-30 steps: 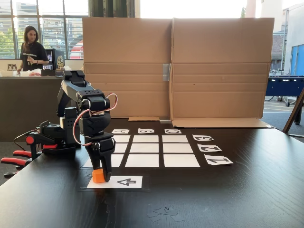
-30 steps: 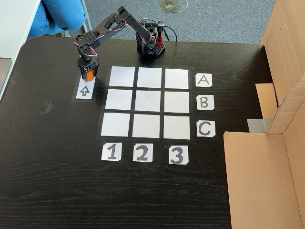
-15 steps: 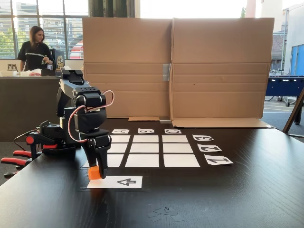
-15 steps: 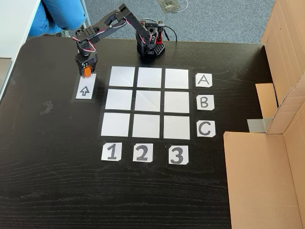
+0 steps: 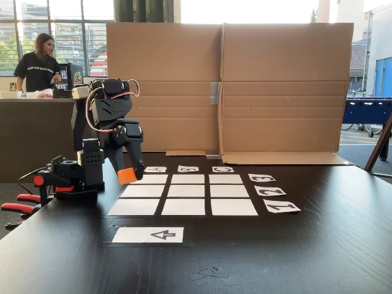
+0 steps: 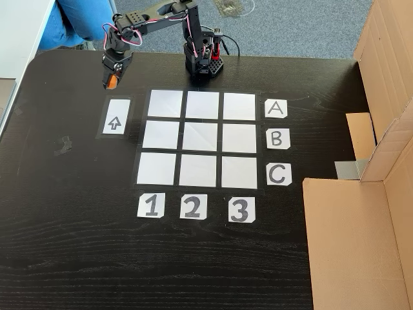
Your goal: Pick up the round, orange token and place it in the grid on square B1.
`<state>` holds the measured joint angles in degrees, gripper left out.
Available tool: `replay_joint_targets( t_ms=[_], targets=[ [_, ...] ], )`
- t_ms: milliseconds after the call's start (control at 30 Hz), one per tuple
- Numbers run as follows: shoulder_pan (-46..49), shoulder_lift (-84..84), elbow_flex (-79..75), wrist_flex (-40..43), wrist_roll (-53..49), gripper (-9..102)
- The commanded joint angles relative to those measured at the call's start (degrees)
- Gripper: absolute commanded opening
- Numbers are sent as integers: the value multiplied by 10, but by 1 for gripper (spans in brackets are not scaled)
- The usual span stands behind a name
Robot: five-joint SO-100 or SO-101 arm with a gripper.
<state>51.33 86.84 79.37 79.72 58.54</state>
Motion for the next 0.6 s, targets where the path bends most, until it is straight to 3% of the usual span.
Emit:
replay_joint_targets(
  t_ms=[0,567],
  targets=[
    [-17,71,15,19,-45,0],
    [-161,126,52,49,-90,0]
  ],
)
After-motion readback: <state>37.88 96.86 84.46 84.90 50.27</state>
